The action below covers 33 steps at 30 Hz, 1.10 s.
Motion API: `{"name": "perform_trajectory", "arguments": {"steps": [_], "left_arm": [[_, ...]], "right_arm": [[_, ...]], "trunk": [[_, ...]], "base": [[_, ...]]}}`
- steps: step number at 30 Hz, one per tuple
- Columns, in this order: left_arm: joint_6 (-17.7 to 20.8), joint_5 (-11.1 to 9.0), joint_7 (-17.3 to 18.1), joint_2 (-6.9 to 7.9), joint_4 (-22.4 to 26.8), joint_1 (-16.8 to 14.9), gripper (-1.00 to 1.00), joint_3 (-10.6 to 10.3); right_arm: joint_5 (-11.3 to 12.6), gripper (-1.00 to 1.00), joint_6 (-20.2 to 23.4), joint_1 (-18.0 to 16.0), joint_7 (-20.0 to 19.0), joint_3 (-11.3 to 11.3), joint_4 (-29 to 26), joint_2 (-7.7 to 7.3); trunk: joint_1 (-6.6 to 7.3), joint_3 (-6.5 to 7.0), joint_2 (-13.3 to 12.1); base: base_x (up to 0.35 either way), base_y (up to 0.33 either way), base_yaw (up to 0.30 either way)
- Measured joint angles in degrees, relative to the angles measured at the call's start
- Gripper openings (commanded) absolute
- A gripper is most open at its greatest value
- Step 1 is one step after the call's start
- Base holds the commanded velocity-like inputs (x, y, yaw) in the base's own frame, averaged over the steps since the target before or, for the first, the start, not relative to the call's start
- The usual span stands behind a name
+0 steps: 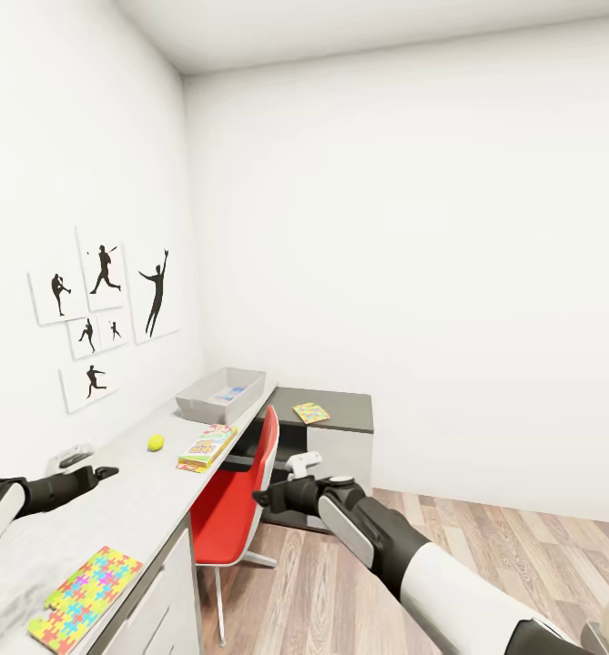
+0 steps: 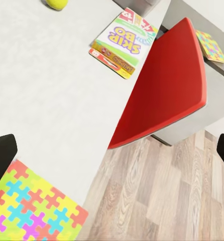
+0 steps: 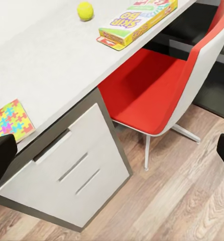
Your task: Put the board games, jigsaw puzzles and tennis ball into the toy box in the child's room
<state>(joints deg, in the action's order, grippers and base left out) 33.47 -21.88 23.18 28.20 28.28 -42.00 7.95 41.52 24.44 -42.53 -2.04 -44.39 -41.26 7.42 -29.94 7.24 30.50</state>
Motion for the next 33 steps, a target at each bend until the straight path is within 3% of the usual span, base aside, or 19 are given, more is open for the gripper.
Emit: {"name": "perform_trajectory", "arguments": {"steps": [5,13,33], "left_arm": [[-0.01,0.05,-3.83,-1.06,-0.01,0.0,1.0,0.02],[0.32,-0.04,-5.39,-1.59,-0.02,0.0,1.0,0.23],[0.58,-0.08,-6.98,-1.67,-0.02,-0.03,1.0,0.09]], "right_arm": [[0.0,1.0,0.05,0.02,0.0,-0.02,-0.23,-0.16],[0.0,1.0,0.11,0.03,0.04,-0.04,-0.21,-0.04],[-0.06,1.0,-0.06,0.03,0.0,-0.06,0.13,-0.13]], "trunk": [[0.0,0.0,0.0],[0.0,0.0,0.0],[0.0,0.0,0.0]], "base": [[0.0,0.0,0.0],[0.0,0.0,0.033],[0.0,0.0,0.246]]}}
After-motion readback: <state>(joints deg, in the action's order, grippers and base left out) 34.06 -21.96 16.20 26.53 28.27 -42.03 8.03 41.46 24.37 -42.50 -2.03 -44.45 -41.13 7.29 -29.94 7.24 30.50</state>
